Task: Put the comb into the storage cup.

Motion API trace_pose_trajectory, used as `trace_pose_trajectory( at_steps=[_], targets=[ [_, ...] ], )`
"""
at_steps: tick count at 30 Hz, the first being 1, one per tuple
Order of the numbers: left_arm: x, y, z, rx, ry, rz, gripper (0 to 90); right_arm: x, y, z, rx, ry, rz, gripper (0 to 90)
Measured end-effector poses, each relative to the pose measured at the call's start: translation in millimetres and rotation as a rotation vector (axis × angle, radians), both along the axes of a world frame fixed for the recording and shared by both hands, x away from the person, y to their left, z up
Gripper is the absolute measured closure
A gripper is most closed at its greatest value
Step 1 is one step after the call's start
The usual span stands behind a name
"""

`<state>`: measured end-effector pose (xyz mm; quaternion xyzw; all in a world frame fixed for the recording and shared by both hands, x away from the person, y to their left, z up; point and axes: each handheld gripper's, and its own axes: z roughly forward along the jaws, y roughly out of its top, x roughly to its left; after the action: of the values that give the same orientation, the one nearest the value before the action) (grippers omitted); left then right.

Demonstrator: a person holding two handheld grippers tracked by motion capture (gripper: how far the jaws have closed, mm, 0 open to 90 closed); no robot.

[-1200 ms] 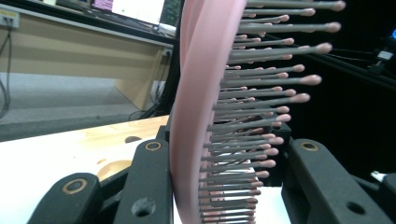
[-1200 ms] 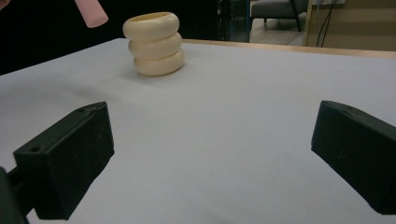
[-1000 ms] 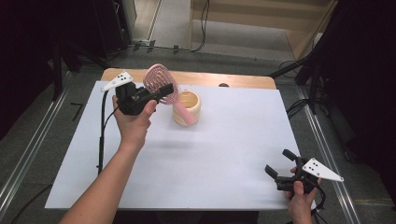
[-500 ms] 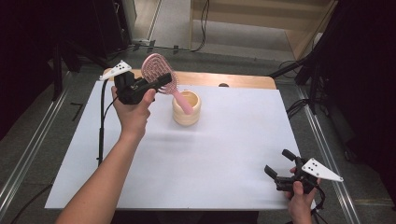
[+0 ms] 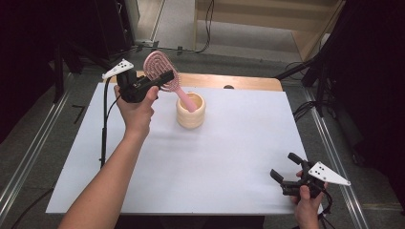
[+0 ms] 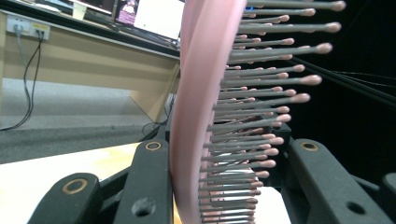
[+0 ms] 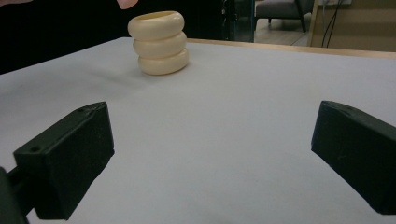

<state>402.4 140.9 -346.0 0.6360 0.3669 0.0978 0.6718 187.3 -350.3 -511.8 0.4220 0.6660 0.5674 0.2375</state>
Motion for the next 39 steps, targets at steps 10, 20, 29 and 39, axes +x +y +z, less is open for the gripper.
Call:
trace_pose_trajectory(
  at_steps=[10,20,29,39],
  targets=[
    [6.6,-4.9,-4.9,0.004,-0.007,0.040,64.4,-0.3,-1.0,-0.1,0.011,0.004,0.005,0.0],
    [14.5,-8.5,-12.9,0.008,-0.006,0.053,64.3,0.0,-1.6,-0.5,0.015,0.002,0.006,0.0],
    [17.7,-16.6,-19.9,0.023,-0.007,0.052,64.3,0.0,-2.5,-1.1,0.026,0.001,0.005,0.0],
    [21.8,-22.8,-28.6,0.044,-0.002,0.084,64.3,0.0,-3.4,-1.4,0.028,-0.001,0.003,0.0]
  ],
)
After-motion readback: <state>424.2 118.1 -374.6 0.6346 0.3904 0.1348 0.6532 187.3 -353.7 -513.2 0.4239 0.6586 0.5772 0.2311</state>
